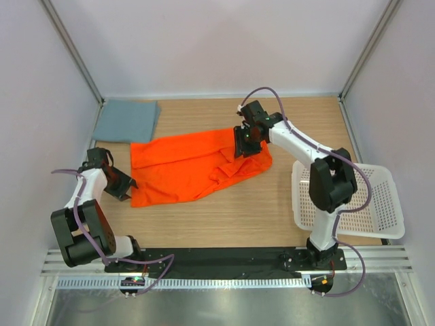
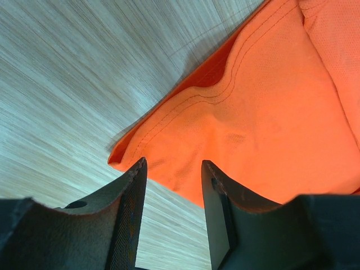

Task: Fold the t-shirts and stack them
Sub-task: Fold the tshirt

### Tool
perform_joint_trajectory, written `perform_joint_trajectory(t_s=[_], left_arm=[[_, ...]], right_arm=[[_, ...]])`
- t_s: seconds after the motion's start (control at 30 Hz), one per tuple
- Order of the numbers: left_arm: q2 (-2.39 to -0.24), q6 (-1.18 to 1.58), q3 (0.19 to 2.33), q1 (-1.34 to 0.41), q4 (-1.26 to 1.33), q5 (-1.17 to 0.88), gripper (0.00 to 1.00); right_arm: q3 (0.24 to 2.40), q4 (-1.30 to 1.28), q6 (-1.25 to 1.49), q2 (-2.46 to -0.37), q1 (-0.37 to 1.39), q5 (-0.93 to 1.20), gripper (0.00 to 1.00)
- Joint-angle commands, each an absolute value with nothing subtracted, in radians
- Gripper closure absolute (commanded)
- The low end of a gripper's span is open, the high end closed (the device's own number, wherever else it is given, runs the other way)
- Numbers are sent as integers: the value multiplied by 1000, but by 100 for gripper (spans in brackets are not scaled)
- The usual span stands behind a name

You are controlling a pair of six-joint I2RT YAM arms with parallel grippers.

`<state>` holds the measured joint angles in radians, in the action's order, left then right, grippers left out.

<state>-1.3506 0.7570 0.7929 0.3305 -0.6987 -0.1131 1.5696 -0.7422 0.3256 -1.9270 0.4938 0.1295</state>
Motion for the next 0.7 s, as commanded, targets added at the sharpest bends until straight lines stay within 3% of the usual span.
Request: perform_joint_trajectory(t_s=[0.0, 0.07, 0.2, 0.3, 0.67], left_arm=[[-1336, 739, 796, 337, -678, -115, 55], [-1332, 735, 792, 337, -678, -109, 55], [-1330, 736, 792, 339, -678, -120, 55], [-1333, 733, 796, 339, -678, -121, 55], [-1354, 716, 815, 339, -678, -123, 55]], right_arm=[[1531, -790, 291, -1789, 497, 146, 56], [1473, -764, 320, -1781, 499, 193, 59], [1416, -681, 399, -1824, 524, 279, 57], [1422, -652, 420, -1862, 549, 259, 52], [1442, -617, 485, -1985, 557, 255, 52]])
